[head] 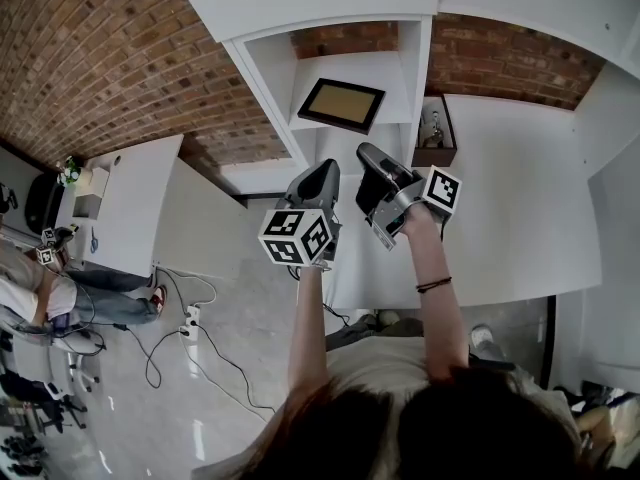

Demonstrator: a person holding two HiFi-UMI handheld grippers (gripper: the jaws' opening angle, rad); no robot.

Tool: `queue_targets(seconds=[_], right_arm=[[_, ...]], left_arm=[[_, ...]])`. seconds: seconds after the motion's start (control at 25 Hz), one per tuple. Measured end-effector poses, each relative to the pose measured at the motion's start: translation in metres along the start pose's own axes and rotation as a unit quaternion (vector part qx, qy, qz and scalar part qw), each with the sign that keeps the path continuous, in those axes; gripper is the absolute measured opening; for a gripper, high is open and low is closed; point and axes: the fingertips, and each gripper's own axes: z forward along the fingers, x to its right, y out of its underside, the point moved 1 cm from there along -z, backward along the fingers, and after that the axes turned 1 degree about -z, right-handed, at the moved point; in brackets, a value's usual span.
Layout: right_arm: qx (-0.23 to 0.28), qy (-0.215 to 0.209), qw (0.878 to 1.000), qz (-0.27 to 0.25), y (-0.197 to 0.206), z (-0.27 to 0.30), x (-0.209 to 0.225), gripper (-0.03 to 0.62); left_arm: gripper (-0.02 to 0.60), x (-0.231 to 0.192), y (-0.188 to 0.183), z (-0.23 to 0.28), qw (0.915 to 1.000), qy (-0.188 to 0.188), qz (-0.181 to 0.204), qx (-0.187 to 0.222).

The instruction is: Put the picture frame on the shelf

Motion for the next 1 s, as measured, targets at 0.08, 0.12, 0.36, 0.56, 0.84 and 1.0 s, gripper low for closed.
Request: queue_targets(seconds=[0.08, 0.12, 0.36, 0.56, 0.84, 1.0], right_arm=[[0.000, -0.003, 1.000, 0.002, 0.001, -0.002, -0.001, 0.054], [0.000, -0.005, 1.000, 0.002, 0.001, -0.003, -0.002, 0.049], [0.006, -0.020, 1.000, 0.011, -0.001, -0.010, -0.007, 0.025], [0.008, -0.027, 1.000, 0.014, -0.004, -0.014, -0.009, 0.018], [0.002, -0.037, 0.999, 0.014, -0.005, -0.015, -0.015, 0.018], [0.001, -0.038, 0.999, 0.019, -0.005, -0.016, -0.016, 0.018]], left_arm=[[0.011, 0.003, 0.001, 0.000, 1.0000, 0.001, 0.001, -0.001], [0.011, 0.005, 0.001, 0.000, 1.0000, 0.001, 0.002, -0.002], [0.011, 0.014, 0.003, -0.001, 1.0000, 0.002, 0.004, -0.003], [0.011, 0.019, 0.004, 0.000, 1.0000, 0.001, 0.006, -0.003], [0.011, 0.025, 0.003, 0.002, 1.0000, 0.002, 0.009, -0.002], [0.011, 0.027, 0.002, 0.003, 1.0000, 0.002, 0.009, 0.000]])
